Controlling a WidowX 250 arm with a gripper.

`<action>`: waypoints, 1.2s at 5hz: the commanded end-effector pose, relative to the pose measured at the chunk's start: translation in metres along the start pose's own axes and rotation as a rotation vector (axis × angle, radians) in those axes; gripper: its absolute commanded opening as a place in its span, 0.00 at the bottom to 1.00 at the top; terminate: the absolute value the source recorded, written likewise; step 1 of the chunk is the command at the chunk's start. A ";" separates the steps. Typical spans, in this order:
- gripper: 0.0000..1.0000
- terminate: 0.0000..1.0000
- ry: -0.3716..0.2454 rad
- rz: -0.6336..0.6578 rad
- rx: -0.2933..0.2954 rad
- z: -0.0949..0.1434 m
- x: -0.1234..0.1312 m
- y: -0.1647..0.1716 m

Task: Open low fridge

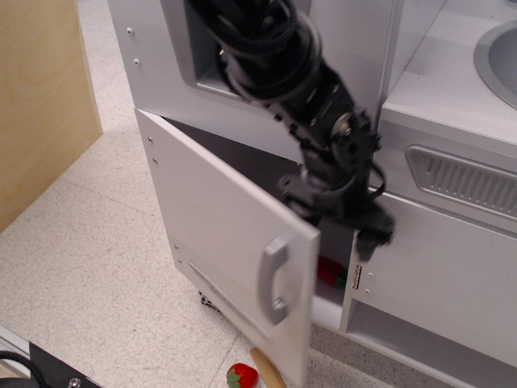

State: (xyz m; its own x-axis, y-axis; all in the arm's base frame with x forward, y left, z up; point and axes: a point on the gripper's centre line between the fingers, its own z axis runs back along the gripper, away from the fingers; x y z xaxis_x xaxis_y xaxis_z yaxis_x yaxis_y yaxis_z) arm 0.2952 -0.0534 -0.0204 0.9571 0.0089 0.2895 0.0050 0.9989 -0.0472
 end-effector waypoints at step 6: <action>1.00 0.00 0.064 0.005 0.088 0.032 -0.076 0.134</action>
State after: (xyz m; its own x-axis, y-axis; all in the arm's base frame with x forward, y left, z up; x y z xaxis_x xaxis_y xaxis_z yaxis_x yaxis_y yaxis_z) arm 0.2087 0.0756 -0.0321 0.9818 0.0151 0.1896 -0.0198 0.9995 0.0229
